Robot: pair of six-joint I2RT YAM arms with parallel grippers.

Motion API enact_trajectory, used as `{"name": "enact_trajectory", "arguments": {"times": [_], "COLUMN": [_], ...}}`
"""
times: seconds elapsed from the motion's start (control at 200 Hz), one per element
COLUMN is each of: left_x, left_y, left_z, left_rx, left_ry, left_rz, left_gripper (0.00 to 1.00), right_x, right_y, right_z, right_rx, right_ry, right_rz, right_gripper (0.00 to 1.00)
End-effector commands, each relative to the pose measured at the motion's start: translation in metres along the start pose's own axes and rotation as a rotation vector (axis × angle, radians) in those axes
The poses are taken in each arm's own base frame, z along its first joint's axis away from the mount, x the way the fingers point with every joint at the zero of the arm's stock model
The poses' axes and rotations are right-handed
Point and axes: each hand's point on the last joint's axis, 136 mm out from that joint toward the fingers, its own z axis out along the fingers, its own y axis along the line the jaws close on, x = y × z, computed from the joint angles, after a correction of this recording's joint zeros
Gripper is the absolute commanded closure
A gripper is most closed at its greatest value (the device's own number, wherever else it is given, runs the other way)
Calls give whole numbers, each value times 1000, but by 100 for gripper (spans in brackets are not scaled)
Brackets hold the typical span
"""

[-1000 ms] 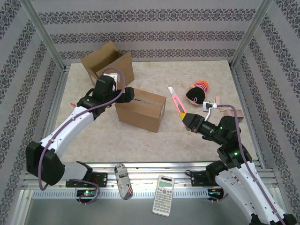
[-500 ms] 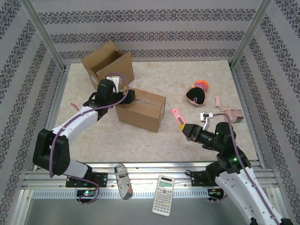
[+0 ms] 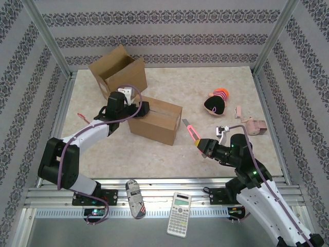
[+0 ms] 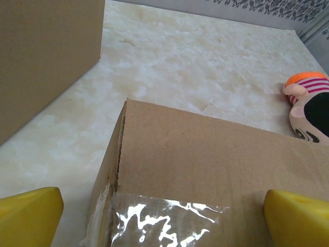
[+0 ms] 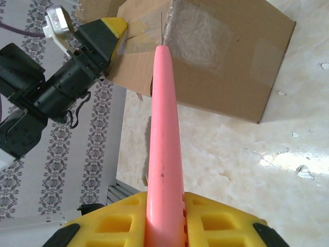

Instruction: Unpack the express box

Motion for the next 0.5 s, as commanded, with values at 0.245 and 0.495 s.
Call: {"name": "enact_trajectory", "arguments": {"times": [0.245, 0.495], "left_x": [26, 26], "left_y": [14, 15], "left_z": [2, 2], "left_rx": [-34, -37], "left_ry": [56, 59], "left_rz": [-24, -26], "left_gripper": [0, 0], "right_x": [-16, -19], "right_y": [12, 4], "right_z": [15, 19], "right_rx": [-32, -10], "right_ry": [-51, -73], "right_rz": [22, 50], "right_gripper": [100, 100]}}
